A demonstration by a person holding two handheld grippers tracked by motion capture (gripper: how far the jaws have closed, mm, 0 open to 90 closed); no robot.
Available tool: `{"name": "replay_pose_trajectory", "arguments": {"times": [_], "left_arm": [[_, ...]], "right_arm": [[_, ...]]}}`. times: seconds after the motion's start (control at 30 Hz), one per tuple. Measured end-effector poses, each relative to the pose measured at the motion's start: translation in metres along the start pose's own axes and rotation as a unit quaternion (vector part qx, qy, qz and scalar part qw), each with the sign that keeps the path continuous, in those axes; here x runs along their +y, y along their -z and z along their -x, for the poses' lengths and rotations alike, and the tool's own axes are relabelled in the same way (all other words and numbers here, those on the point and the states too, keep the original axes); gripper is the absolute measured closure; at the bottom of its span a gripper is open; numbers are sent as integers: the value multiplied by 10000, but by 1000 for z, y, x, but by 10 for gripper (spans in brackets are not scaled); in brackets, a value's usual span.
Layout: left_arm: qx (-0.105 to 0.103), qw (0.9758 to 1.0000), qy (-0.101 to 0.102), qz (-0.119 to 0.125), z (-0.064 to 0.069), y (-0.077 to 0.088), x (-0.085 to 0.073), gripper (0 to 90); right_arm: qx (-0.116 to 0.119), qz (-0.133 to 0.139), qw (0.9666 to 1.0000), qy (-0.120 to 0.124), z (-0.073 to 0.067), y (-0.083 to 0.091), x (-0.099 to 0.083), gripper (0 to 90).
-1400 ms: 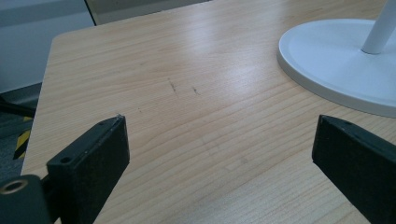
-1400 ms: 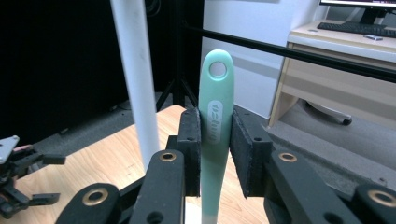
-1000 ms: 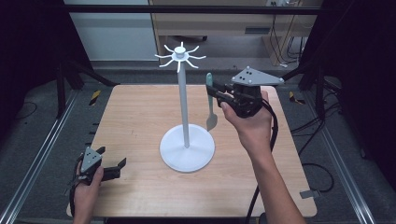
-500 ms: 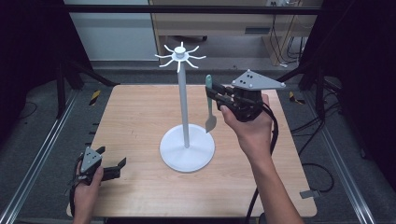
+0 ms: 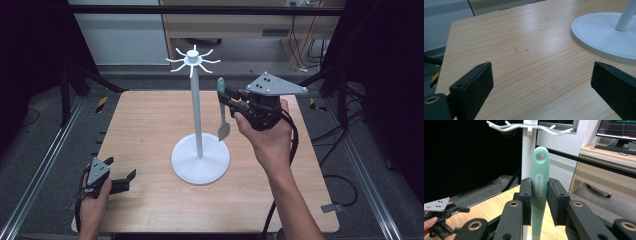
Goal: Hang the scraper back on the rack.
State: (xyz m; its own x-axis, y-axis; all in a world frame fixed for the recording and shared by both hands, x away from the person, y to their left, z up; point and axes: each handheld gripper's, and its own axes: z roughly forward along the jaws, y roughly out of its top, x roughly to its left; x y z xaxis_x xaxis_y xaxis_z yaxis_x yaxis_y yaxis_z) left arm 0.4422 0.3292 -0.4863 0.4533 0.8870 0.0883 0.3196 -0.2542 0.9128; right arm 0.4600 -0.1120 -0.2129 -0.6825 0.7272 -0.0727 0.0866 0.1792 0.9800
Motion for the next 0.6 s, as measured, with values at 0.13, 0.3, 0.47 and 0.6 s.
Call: {"name": "replay_pose_trajectory", "arguments": {"times": [0.13, 0.3, 0.47, 0.6], "left_arm": [[13, 10000, 15, 28, -1, 1, 0, 38], [13, 10000, 31, 14, -1, 1, 0, 38], [5, 10000, 23, 15, -1, 1, 0, 38], [-12, 10000, 19, 26, 0, 1, 0, 38]], "right_arm": [[3, 30, 10000, 3, -1, -1, 8, 744], [34, 77, 9999, 96, -5, 1, 16, 744], [54, -6, 9999, 153, -7, 0, 24, 744], [63, -100, 9999, 125, -8, -4, 26, 744]]}}
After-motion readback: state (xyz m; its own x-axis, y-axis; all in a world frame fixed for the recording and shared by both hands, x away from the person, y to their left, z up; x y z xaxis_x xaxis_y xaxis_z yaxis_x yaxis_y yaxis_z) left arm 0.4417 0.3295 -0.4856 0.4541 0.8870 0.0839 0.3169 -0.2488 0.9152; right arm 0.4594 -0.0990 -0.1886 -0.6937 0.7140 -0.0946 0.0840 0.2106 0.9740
